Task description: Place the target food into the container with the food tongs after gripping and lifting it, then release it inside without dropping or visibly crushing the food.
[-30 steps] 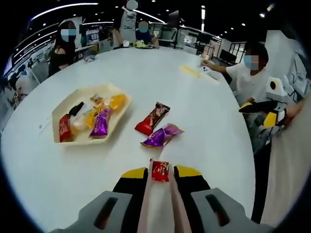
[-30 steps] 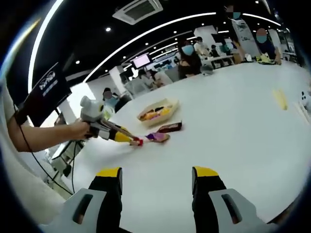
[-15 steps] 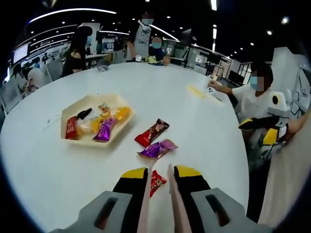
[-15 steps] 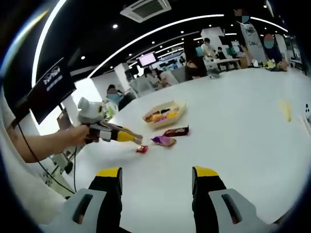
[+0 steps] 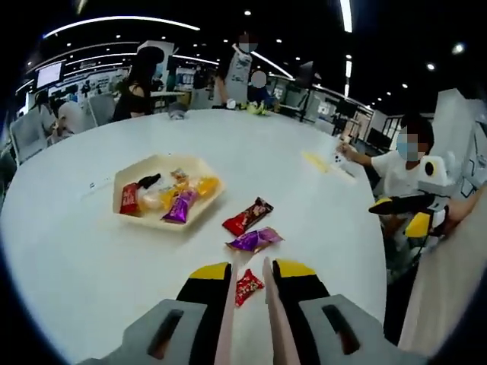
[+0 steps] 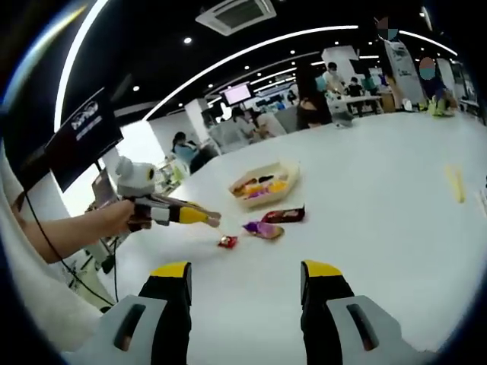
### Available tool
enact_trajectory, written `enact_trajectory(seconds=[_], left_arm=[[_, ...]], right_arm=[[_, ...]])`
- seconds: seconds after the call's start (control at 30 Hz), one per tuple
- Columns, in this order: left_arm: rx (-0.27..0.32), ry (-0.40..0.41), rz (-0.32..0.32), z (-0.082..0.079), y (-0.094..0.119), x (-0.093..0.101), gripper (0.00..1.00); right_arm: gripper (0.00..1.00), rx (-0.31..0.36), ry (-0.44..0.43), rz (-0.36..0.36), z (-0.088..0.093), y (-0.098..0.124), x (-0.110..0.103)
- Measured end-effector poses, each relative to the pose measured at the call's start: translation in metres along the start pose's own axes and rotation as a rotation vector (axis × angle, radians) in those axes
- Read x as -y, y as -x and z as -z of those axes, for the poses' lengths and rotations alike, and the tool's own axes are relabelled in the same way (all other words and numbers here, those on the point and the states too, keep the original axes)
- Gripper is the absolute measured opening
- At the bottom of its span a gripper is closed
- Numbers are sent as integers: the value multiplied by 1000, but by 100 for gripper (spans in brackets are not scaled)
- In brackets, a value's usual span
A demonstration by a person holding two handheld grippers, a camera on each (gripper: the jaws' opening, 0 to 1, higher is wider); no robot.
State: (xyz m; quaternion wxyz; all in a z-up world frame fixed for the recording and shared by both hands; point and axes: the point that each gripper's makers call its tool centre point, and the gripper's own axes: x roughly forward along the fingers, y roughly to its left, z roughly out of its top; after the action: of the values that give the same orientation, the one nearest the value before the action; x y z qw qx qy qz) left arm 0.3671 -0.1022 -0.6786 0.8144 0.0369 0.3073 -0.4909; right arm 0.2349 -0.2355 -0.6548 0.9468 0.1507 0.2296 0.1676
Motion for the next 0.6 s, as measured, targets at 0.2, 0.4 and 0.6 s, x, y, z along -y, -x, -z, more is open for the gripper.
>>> enact_trajectory(seconds=[0.2, 0.4, 0.6], left_arm=[[8, 9, -2, -3, 0, 0, 20], [32, 3, -9, -12, 0, 4, 19], [52, -1, -35, -23, -1, 4, 19]], right_arm=[[58, 3, -14, -1, 2, -3, -2], [57, 26, -24, 9, -1, -4, -1], [57, 50, -61, 27, 4, 2, 3]])
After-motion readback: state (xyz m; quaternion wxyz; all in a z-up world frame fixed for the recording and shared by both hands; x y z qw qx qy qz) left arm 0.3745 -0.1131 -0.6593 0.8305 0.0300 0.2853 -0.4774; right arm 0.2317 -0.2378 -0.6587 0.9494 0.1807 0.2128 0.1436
